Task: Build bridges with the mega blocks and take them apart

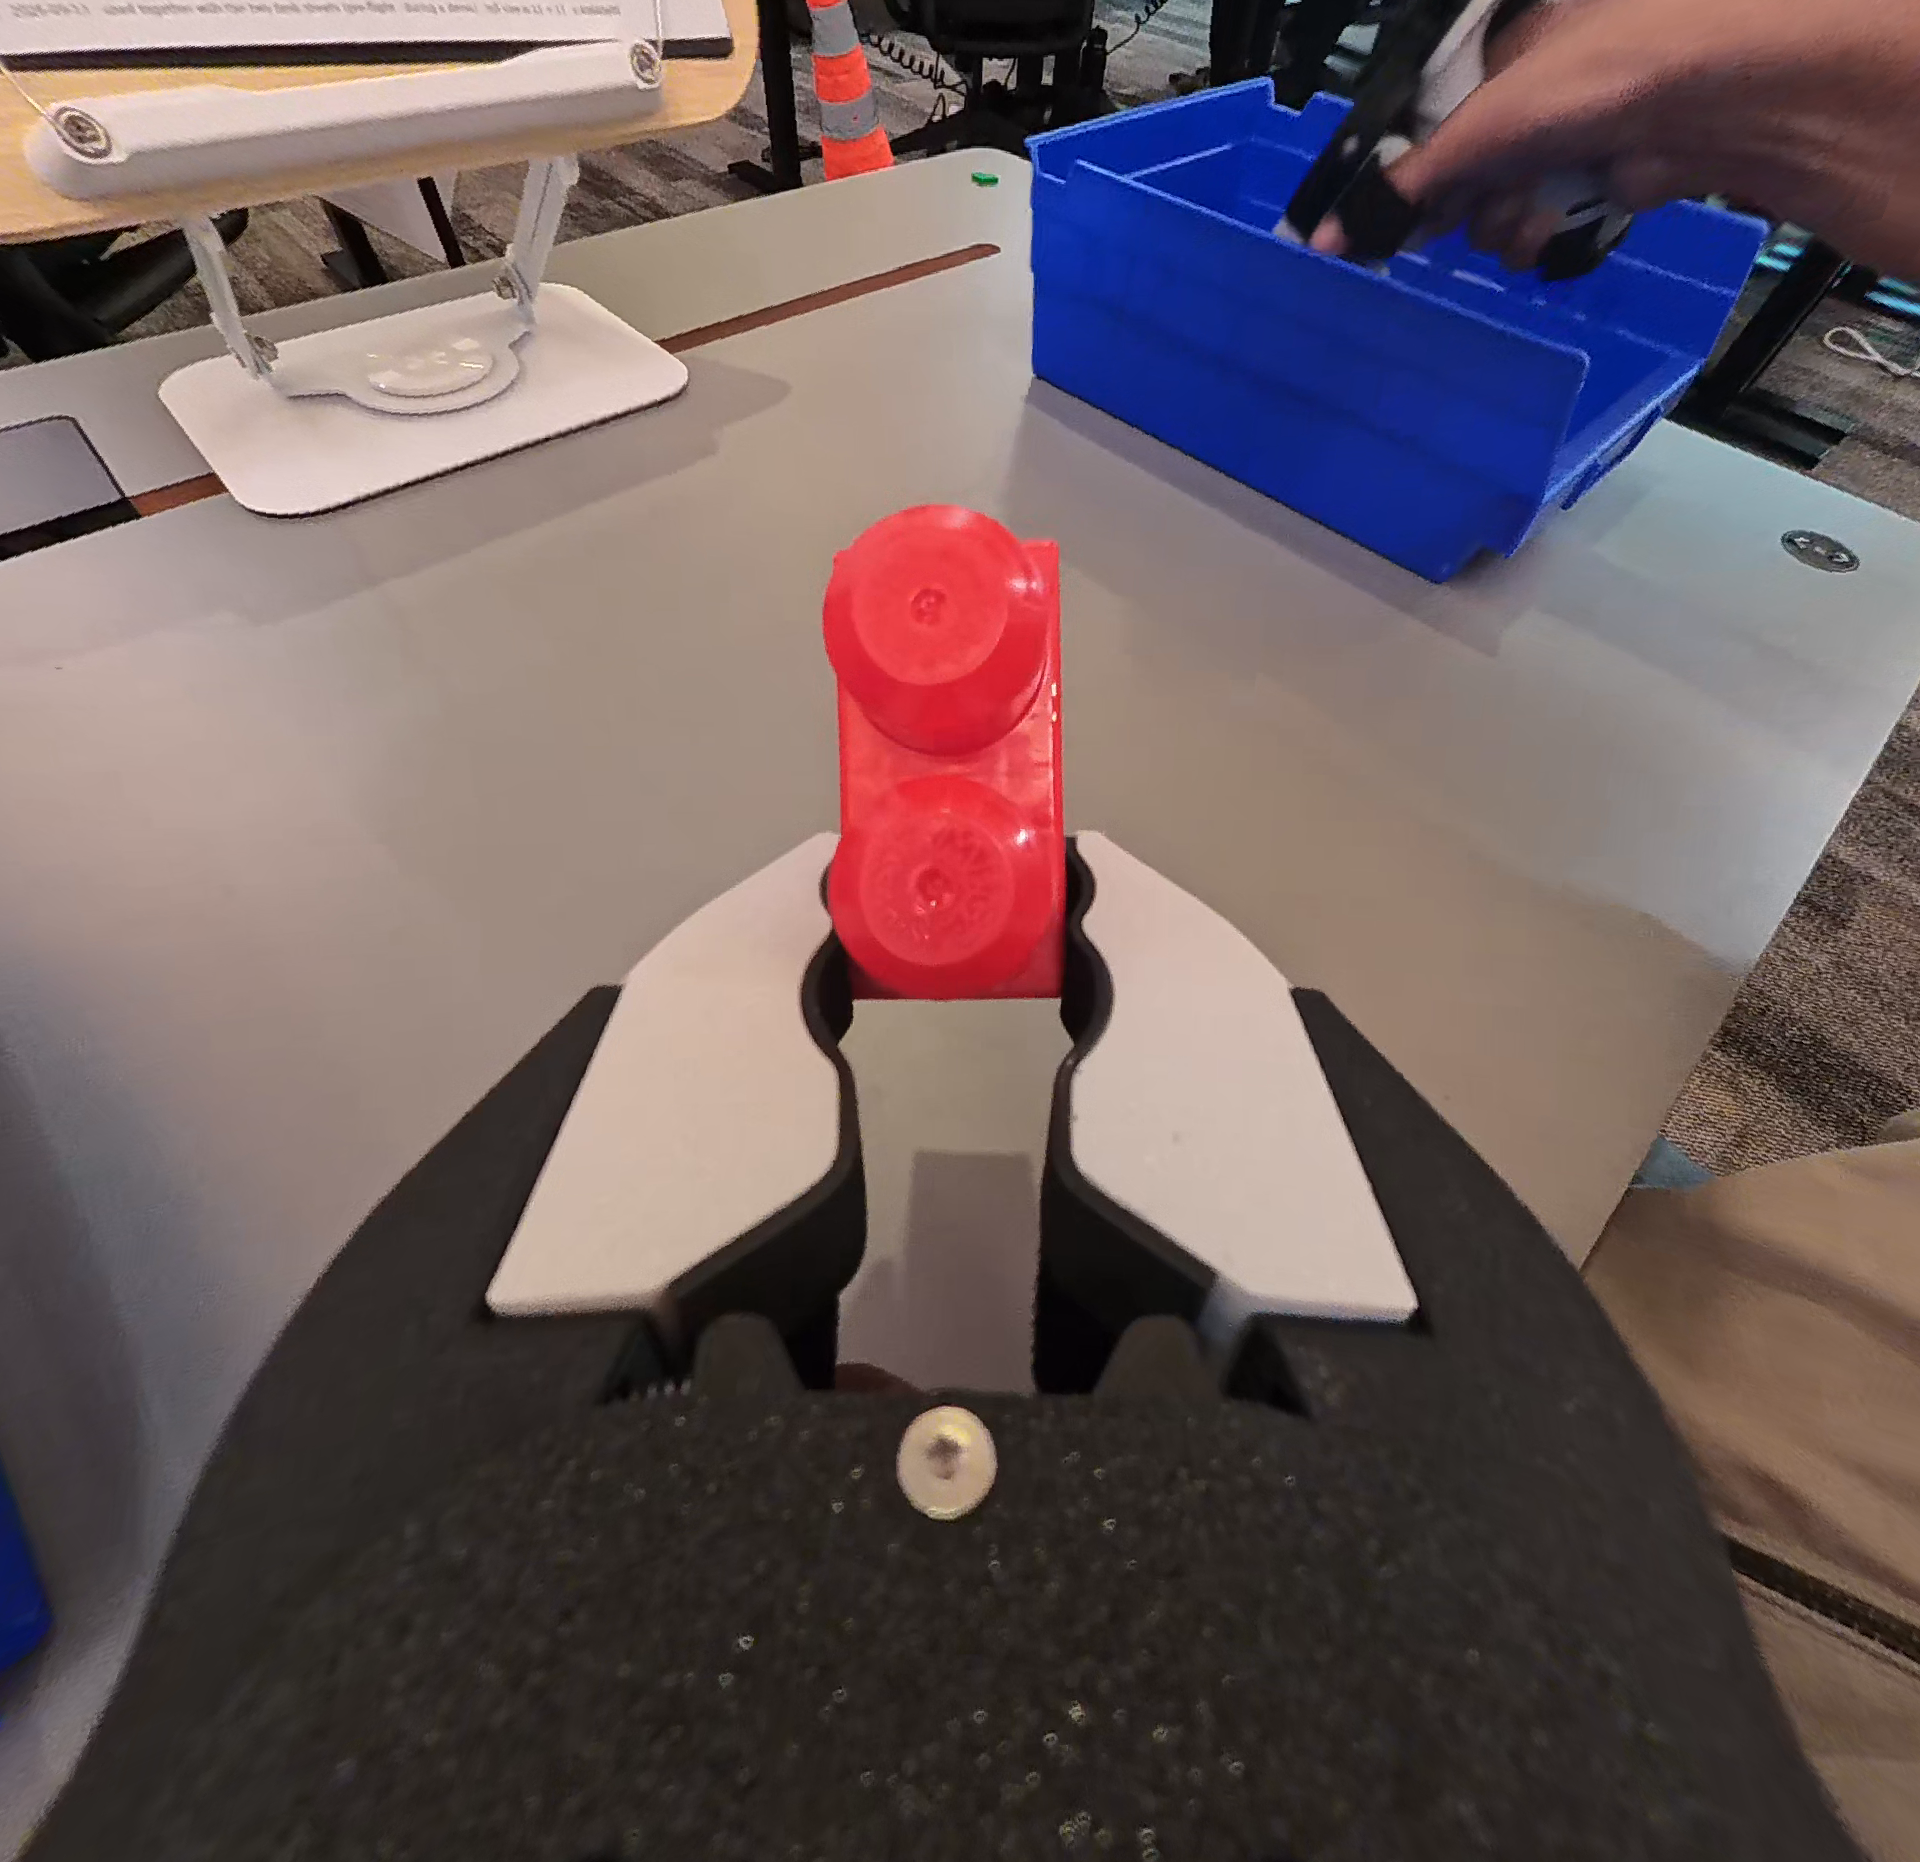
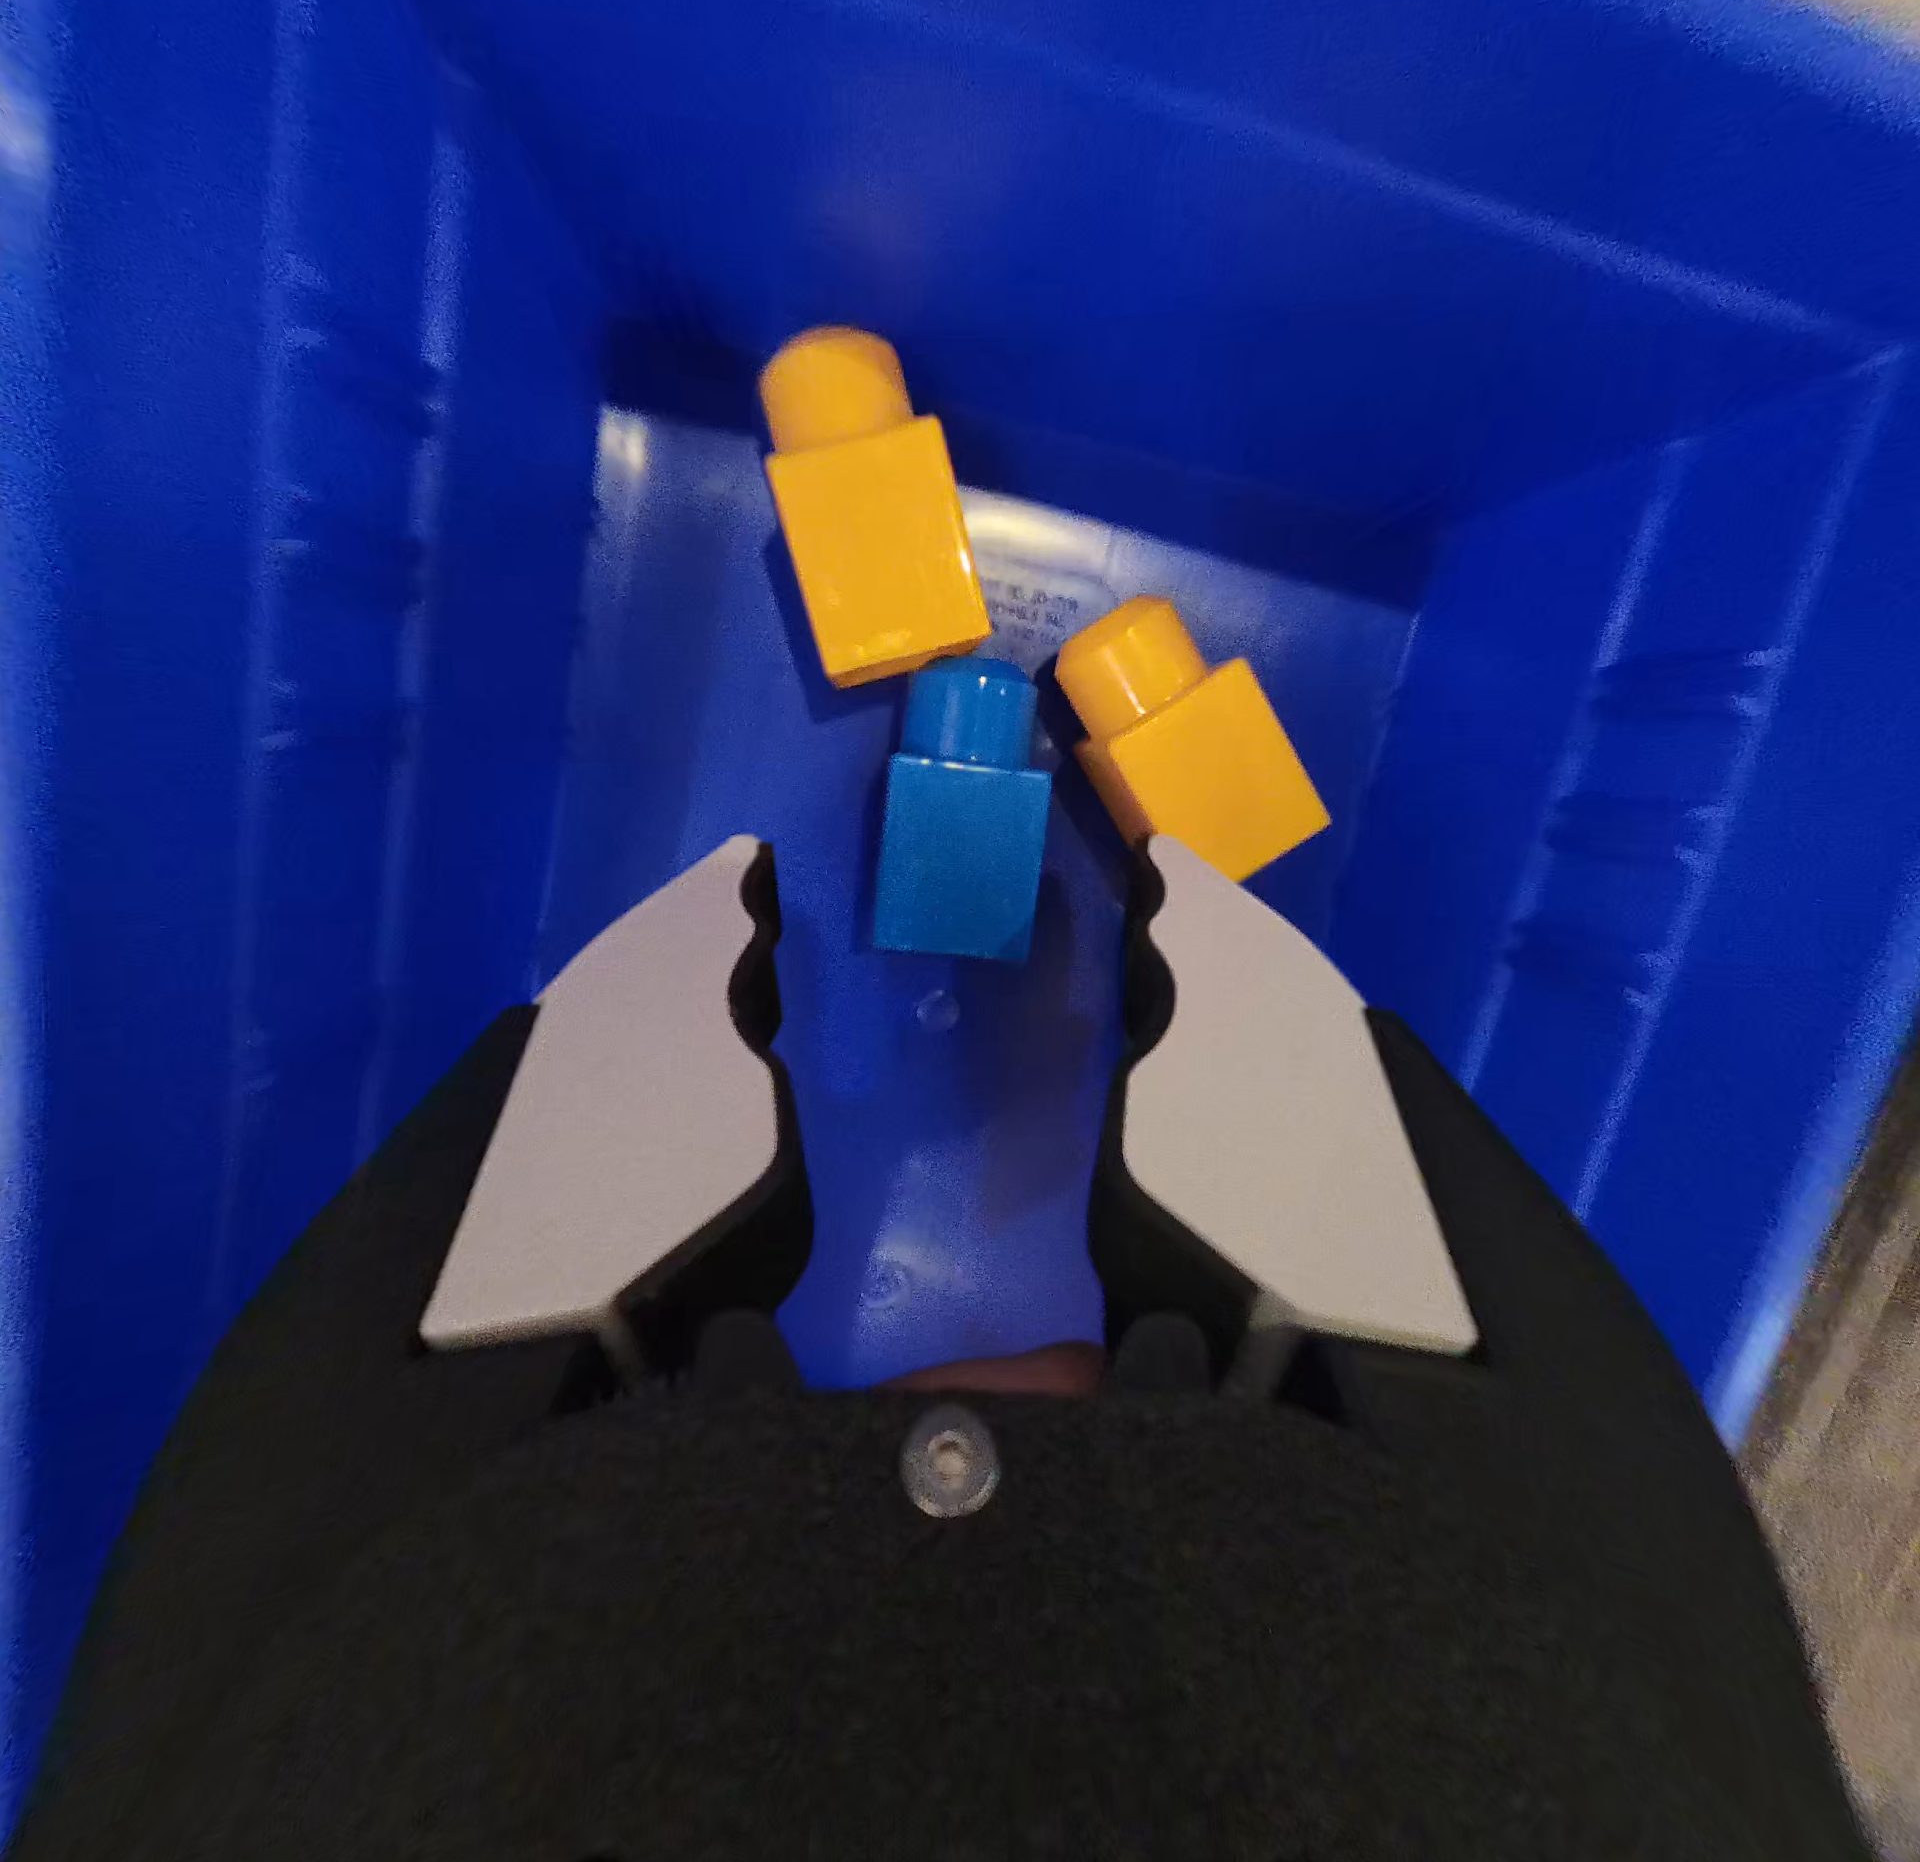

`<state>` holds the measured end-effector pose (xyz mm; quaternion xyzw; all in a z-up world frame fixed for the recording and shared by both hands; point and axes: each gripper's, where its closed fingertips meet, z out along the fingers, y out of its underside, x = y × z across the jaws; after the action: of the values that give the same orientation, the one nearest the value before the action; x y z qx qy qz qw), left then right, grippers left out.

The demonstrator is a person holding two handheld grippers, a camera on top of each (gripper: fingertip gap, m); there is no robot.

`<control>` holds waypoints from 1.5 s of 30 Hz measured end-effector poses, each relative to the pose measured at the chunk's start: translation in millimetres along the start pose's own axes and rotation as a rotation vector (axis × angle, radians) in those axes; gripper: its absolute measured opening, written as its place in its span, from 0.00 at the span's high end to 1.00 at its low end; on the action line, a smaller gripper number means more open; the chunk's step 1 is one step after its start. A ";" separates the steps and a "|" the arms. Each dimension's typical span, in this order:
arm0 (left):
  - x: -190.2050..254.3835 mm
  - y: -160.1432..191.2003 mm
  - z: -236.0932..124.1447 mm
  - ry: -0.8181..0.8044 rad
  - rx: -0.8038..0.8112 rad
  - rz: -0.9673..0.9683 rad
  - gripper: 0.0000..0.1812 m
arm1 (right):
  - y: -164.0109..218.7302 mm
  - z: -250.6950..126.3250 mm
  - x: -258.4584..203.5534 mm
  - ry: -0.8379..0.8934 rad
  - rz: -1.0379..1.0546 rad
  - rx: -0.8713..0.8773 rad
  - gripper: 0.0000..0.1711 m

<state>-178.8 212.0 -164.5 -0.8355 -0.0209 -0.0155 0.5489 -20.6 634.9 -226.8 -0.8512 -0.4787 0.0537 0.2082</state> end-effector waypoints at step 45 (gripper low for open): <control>9.2 -20.5 -14.6 0.176 0.017 0.076 0.80 | 111.0 -161.1 -343.2 -0.445 -0.523 1.041 0.62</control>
<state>-170.8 206.9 -139.5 -0.8265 0.0591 -0.0675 0.5558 -69.6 248.2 -162.6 -0.4610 -0.6144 0.4034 0.4973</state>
